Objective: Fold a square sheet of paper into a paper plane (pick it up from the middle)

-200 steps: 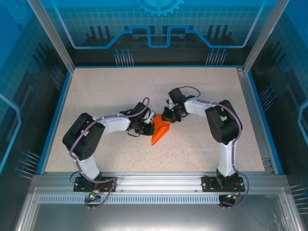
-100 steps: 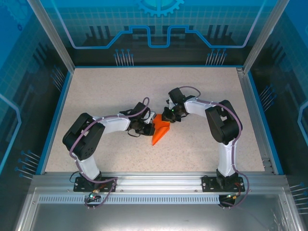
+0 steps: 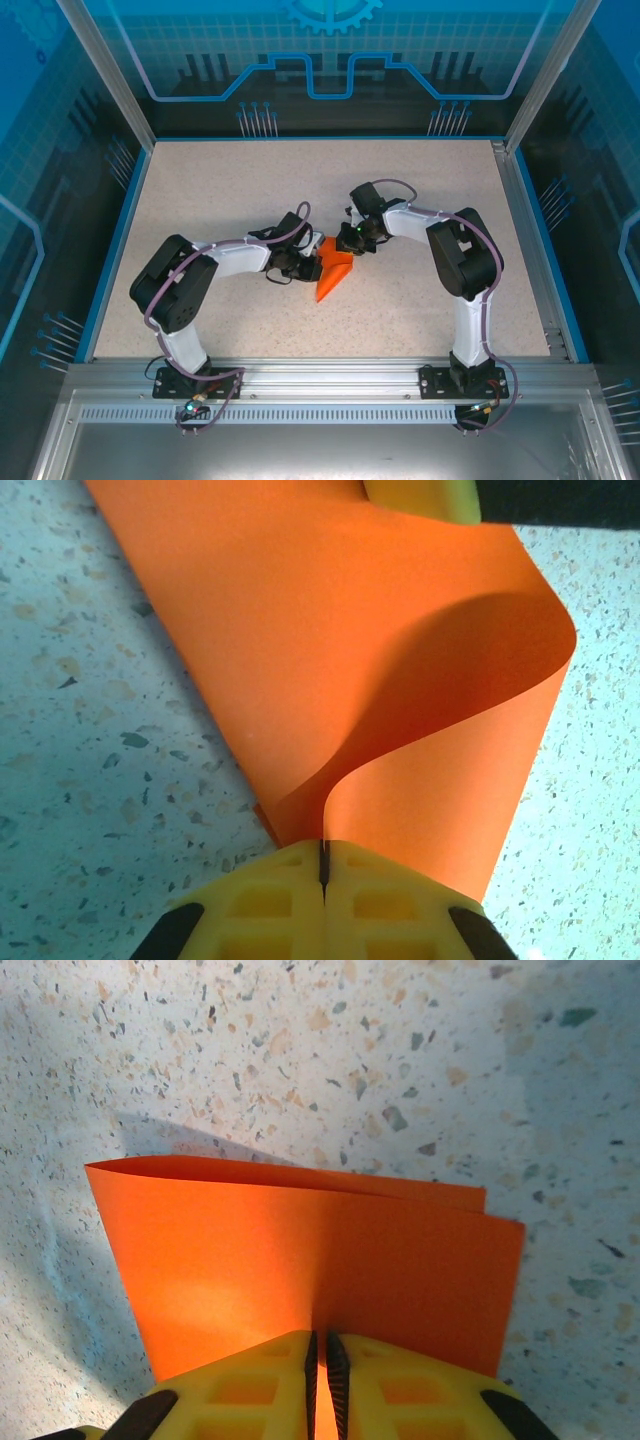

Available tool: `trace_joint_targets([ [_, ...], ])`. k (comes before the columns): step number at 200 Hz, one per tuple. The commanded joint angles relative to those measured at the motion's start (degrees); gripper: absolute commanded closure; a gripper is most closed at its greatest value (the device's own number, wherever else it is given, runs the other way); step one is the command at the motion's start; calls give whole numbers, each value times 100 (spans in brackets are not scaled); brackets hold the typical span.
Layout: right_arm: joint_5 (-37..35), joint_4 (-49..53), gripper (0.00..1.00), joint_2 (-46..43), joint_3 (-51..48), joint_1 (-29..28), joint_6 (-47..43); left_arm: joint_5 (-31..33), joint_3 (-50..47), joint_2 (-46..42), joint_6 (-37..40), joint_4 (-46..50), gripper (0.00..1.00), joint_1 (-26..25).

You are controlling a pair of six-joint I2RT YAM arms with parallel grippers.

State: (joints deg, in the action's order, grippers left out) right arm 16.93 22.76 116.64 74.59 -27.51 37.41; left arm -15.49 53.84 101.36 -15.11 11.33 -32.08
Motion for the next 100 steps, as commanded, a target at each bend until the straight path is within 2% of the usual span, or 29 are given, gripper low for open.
trace_joint_targets([
  [1,-296,411,84,210,-227,-97,-41,-185,71,-144,-35,-38,100,51],
  [100,-343,436,83,134,-238,-88,-34,-35,-3,291,-141,105,100,53],
])
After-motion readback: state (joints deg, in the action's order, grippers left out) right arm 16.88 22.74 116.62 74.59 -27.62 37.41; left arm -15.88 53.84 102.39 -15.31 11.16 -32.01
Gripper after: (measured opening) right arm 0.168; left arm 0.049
